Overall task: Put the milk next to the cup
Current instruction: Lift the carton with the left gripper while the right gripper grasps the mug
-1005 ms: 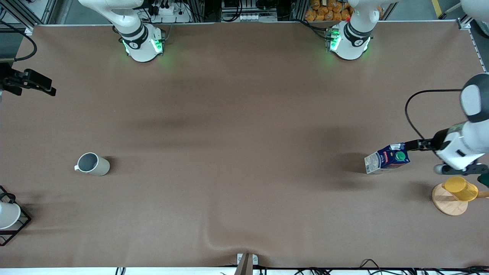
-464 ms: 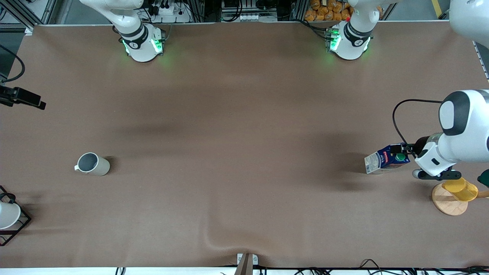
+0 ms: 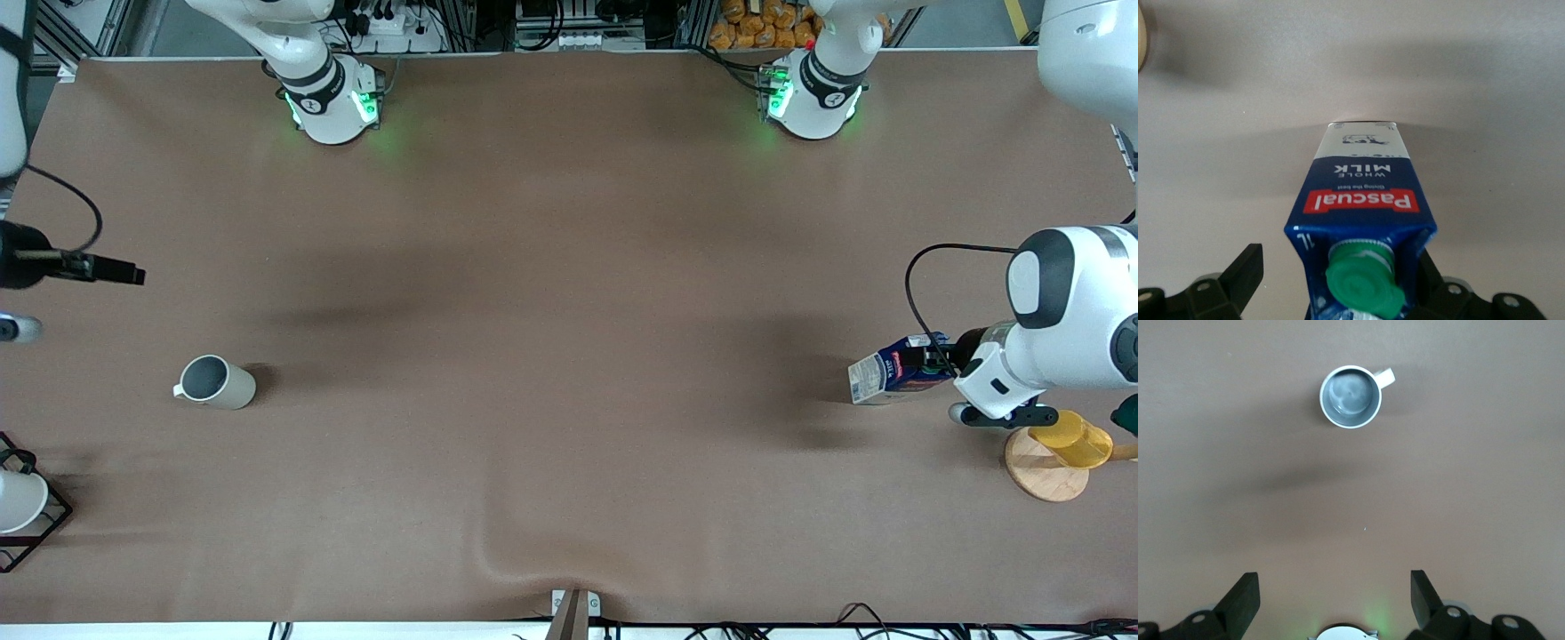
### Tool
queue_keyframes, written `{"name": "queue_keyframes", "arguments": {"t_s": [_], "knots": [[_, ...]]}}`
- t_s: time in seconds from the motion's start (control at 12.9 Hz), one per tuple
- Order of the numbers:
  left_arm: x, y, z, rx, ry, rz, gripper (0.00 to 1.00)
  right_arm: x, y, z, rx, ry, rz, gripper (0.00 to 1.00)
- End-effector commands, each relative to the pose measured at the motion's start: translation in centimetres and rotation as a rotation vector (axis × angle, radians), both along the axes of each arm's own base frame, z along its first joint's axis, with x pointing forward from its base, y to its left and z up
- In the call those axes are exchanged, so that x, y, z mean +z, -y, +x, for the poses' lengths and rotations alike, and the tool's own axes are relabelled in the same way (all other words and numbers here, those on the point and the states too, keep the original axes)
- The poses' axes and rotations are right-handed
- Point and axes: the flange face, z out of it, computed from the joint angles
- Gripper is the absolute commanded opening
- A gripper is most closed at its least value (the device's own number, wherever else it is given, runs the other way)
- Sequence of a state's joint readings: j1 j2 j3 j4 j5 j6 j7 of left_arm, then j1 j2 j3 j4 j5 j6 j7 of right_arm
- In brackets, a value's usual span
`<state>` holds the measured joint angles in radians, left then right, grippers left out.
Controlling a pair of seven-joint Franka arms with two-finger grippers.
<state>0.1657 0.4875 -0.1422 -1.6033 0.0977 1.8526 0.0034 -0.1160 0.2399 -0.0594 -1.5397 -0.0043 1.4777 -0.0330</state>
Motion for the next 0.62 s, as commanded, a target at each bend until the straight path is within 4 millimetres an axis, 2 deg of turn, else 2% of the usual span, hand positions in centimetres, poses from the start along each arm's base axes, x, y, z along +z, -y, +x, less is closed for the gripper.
{"name": "queue_keyframes", "arguments": {"t_s": [0.0, 0.15, 0.23, 0.31, 0.39, 0.54], "knots": [[-0.8, 0.4, 0.3, -0.01, 0.003, 0.029, 0.83, -4.6, 2.2, 2.1, -0.028, -0.037, 0.01, 1.0], [-0.8, 0.5, 0.2, -0.013, 0.0, 0.029, 0.63, -9.5, 4.0, 4.5, -0.017, 0.004, -0.01, 1.0], [-0.7, 0.5, 0.2, -0.013, 0.002, 0.029, 0.58, -11.6, 5.3, 4.9, -0.001, 0.012, -0.008, 1.0], [-0.1, 0.4, 0.3, -0.011, 0.012, 0.03, 0.51, -13.0, 5.5, 5.3, 0.001, 0.016, -0.004, 1.0], [0.3, 0.3, 0.4, -0.007, 0.018, 0.031, 0.43, -14.0, 6.0, 5.4, 0.001, 0.011, -0.002, 1.0], [1.3, 0.5, 0.5, 0.002, 0.034, 0.034, 0.42, -14.7, 5.9, 6.2, 0.067, 0.061, 0.005, 1.0]]}}
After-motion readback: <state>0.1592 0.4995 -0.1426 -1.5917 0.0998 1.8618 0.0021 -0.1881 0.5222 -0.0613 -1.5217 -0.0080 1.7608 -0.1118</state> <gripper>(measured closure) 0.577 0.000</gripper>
